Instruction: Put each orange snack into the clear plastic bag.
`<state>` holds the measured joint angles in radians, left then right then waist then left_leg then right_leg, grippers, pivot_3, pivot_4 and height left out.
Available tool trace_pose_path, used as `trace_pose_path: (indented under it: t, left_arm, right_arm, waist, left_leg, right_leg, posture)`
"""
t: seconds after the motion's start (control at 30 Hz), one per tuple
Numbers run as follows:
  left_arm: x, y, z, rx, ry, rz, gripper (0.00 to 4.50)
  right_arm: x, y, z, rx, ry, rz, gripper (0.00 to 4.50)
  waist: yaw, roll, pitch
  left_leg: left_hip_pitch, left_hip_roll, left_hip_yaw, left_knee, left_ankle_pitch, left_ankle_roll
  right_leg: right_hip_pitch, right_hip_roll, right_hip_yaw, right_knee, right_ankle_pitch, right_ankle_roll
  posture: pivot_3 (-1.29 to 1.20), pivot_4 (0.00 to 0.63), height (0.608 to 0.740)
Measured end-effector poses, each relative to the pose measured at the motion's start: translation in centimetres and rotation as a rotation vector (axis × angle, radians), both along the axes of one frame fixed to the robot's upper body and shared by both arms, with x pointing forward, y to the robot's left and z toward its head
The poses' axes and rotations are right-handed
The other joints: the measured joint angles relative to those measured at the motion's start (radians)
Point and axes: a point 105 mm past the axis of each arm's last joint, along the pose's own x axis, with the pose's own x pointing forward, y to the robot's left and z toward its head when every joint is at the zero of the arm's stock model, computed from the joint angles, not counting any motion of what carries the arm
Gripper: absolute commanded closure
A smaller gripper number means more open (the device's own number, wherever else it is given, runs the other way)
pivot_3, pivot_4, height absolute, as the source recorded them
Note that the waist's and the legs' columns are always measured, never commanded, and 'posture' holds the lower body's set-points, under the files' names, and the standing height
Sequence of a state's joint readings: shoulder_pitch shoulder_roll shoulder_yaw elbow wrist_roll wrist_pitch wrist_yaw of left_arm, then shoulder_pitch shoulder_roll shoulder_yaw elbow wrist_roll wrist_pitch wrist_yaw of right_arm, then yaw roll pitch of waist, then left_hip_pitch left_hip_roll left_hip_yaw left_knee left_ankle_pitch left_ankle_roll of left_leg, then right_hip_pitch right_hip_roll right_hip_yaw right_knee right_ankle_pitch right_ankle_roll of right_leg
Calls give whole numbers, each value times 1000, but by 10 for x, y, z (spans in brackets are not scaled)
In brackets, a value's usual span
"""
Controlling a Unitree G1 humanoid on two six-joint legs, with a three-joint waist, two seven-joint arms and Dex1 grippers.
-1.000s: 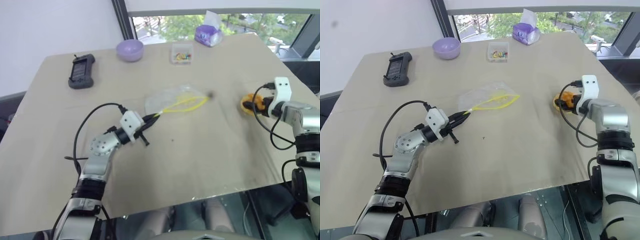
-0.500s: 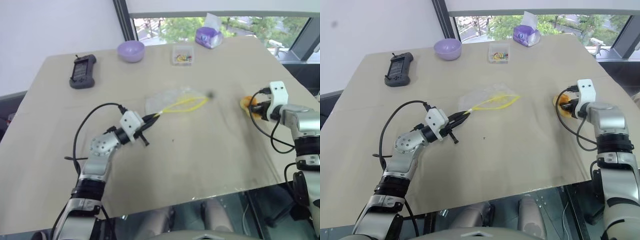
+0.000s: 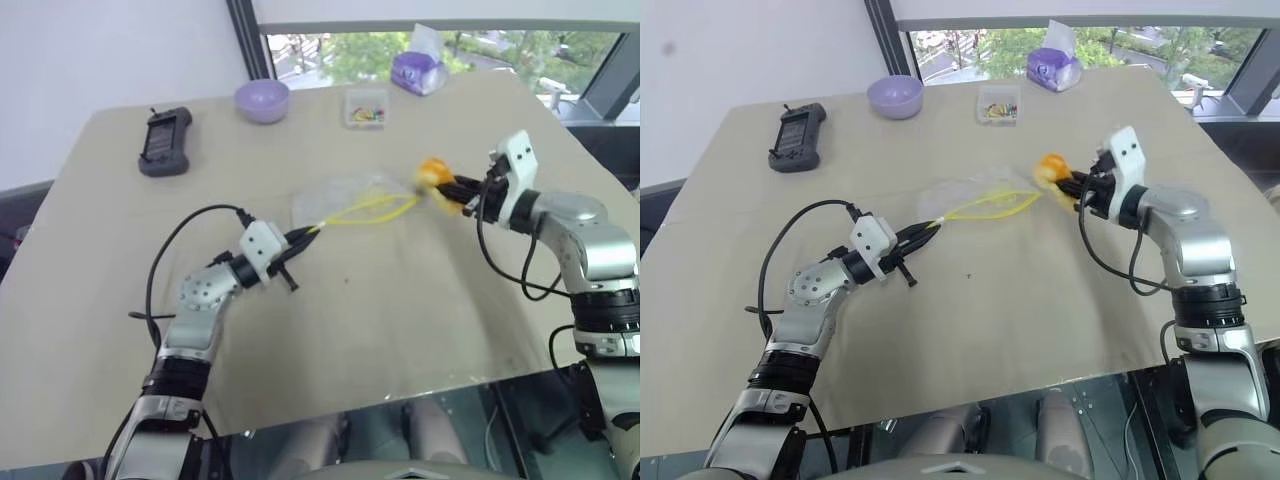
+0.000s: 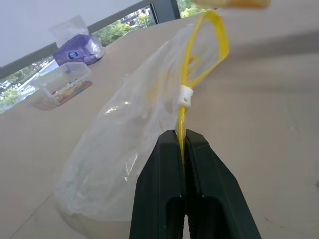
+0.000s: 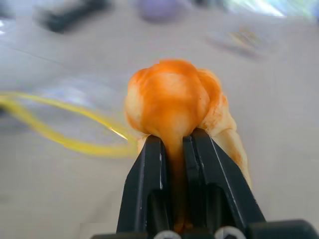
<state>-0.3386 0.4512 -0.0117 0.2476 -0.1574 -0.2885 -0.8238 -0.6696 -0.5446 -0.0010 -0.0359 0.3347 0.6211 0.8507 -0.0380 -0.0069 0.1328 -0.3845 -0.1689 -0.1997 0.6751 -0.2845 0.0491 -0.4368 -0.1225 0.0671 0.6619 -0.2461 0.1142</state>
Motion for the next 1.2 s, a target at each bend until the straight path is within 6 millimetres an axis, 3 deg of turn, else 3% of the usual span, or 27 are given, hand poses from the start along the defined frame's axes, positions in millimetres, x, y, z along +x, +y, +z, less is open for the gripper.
trace_pose_path:
  t: [0.1, 0.27, 0.47, 0.7, 0.93, 1.2]
  left_arm:
    - [0, 0, 1, 1, -2, -1, 4500]
    - [0, 0, 1, 1, -2, -1, 4500]
    - [0, -4, 0, 1, 0, -13, 4500]
    - [-3, -9, -3, 19, 3, -39, 4500]
    - [-8, -11, -6, 67, -10, -86, 4500]
    - [-17, -19, -4, 141, -51, -167, 4500]
  right_arm:
    - [-20, 22, -2, -62, -1, 150, 4495]
    - [-28, 27, -28, -224, 45, 216, 4495]
    - [-17, 26, -46, -340, 59, 192, 4495]
    - [-8, 41, -37, -315, 46, 197, 4495]
    - [2, 39, -35, -319, 111, 143, 4495]
    - [15, 46, -56, -308, 264, 47, 4495]
  waist:
    - [3, 0, 0]
    - [2, 0, 0]
    - [-1, 0, 0]
    - [-1, 0, 0]
    - [-3, 0, 0]
    - [-4, 0, 0]
  left_leg:
    - [0, 0, 0, 1, 0, 0]
    - [0, 0, 0, 1, 0, 0]
    - [0, 0, 0, 1, 0, 0]
    - [0, 0, 0, 1, 0, 0]
    - [0, 0, 0, 1, 0, 0]
    - [0, 0, 0, 1, 0, 0]
  right_leg:
    - [0, 0, 0, 0, 0, 0]
    - [0, 0, 0, 0, 0, 0]
    - [0, 0, 0, 1, 0, 0]
    - [0, 0, 0, 0, 0, 0]
    - [0, 0, 0, 1, 0, 0]
    - [-1, 0, 0, 1, 0, 0]
  posture:
    - [0, 150, 740]
    - [0, 150, 740]
    - [0, 150, 740]
    - [0, 150, 740]
    - [0, 150, 740]
    - [0, 150, 740]
